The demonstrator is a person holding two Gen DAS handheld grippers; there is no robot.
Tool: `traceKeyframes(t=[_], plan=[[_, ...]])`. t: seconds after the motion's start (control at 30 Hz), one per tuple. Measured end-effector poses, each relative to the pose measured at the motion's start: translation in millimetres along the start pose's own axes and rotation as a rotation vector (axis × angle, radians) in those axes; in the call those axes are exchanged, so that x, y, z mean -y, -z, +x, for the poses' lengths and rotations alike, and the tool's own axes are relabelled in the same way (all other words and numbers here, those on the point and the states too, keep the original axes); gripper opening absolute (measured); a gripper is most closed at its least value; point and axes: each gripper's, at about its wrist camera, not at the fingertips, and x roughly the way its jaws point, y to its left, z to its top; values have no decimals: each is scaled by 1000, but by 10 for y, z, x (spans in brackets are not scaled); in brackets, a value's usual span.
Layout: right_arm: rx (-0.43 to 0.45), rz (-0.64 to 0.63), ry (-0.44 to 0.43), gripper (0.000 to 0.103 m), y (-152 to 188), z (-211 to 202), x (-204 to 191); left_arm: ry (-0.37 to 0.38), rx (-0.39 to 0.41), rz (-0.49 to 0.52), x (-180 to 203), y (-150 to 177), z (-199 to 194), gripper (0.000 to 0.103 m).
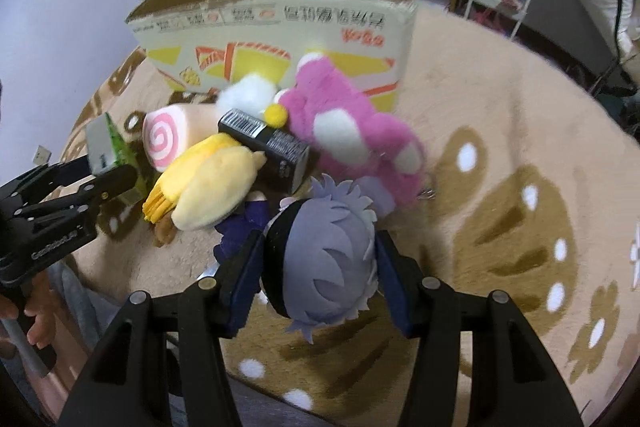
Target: Organize soft objects
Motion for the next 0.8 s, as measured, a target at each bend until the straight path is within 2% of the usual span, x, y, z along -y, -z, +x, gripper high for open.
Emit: traceKeyframes(t=[0.2, 0.27, 0.43, 0.5, 0.57, 0.7, 0.8], plan=[[103, 2, 71, 58, 2, -231, 6, -3, 128, -20, -17, 4, -314, 57], [141, 16, 101, 58, 8, -326, 50, -2, 178, -25, -19, 4, -434, 53], [233, 61, 115, 58, 8, -524, 171, 15, 290, -26, -1, 17, -702, 51], [266, 68, 113, 58, 6, -583, 170, 36, 268, -25, -6, 0, -664, 51], [275, 73, 115, 58, -9, -585, 160, 46, 197, -34, -38, -31, -514, 51], [266, 81, 106, 58, -15, -571, 170, 16, 102, -34, -38, -34, -288, 52], [265, 78, 103, 58, 10, -558, 163, 12, 7, -34, -45, -14, -135, 57]])
